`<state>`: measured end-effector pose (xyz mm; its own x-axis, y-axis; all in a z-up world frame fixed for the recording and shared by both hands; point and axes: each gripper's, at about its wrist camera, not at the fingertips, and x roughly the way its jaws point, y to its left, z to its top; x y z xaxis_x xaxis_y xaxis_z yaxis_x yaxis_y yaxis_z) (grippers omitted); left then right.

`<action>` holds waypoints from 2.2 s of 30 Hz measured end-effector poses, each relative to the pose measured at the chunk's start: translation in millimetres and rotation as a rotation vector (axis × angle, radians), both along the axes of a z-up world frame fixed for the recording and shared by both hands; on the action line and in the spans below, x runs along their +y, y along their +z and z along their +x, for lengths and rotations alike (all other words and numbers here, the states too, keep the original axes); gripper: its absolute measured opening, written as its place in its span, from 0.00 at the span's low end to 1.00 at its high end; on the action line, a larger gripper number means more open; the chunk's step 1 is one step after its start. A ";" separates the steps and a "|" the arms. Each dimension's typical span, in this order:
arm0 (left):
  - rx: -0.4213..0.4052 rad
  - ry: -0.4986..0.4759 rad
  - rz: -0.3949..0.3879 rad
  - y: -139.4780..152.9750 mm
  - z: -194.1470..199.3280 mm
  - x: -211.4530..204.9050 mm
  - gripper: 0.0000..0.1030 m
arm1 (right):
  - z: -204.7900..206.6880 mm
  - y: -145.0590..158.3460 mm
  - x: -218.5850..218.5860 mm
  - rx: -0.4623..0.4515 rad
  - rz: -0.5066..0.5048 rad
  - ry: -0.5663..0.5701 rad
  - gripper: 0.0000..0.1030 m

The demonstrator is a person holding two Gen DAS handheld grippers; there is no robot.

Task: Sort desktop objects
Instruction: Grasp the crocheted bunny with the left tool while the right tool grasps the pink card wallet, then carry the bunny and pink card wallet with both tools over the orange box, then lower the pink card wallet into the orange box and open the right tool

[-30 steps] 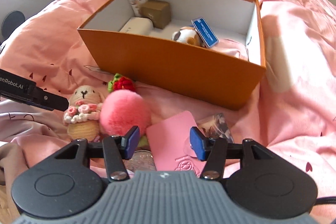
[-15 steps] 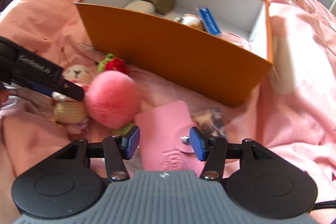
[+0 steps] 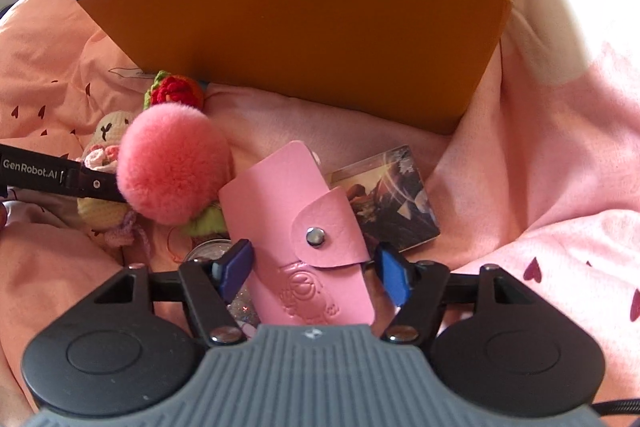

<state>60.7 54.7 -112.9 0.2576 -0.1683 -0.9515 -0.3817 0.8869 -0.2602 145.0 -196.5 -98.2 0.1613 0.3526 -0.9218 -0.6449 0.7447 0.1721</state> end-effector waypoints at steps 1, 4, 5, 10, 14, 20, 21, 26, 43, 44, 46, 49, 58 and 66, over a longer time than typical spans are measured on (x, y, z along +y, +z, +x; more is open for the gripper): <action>-0.004 -0.001 0.000 0.9 -1.2 0.5 0.63 | -0.2 3.3 -0.6 0.000 0.006 0.004 0.49; -0.019 -0.001 -0.006 4.2 -6.0 3.8 0.61 | -2.3 12.3 -1.5 0.021 0.031 0.015 0.36; -0.023 -0.001 -0.008 5.2 -7.6 5.1 0.60 | -4.1 16.5 -0.7 0.015 0.035 0.028 0.34; -0.044 -0.015 -0.022 9.8 -17.0 12.2 0.58 | -17.8 35.0 12.0 -0.023 0.036 0.167 0.34; -0.070 -0.040 -0.017 13.8 -23.6 13.5 0.57 | -16.4 34.0 21.2 -0.040 0.029 0.187 0.26; -0.126 -0.067 -0.024 27.4 -34.3 17.6 0.56 | -20.6 47.3 12.3 -0.062 0.026 0.191 0.20; -0.136 -0.068 -0.029 30.4 -35.2 18.9 0.56 | -22.2 51.9 11.8 -0.077 0.024 0.185 0.19; -0.205 -0.085 -0.040 52.5 -36.2 21.9 0.56 | -17.7 84.7 -1.5 -0.122 0.089 0.127 0.19; -0.533 -0.156 0.013 153.9 -14.4 30.7 0.56 | 32.4 164.1 22.3 -0.231 0.423 -0.003 0.19; -0.544 -0.152 0.020 157.0 -10.8 32.4 0.56 | 37.5 163.7 25.2 -0.228 0.432 -0.014 0.19; -0.564 -0.138 0.038 162.4 -2.5 37.5 0.56 | 48.6 159.9 32.8 -0.221 0.447 -0.027 0.19; -0.580 -0.124 0.070 166.9 11.8 45.4 0.56 | 61.7 152.7 47.3 -0.228 0.443 0.000 0.19; -0.551 -0.138 0.130 164.9 51.0 61.4 0.56 | 98.0 118.7 105.2 -0.223 0.317 0.236 0.19; -0.514 -0.134 0.139 157.1 75.3 72.2 0.56 | 83.0 97.3 146.3 -0.386 0.113 0.634 0.19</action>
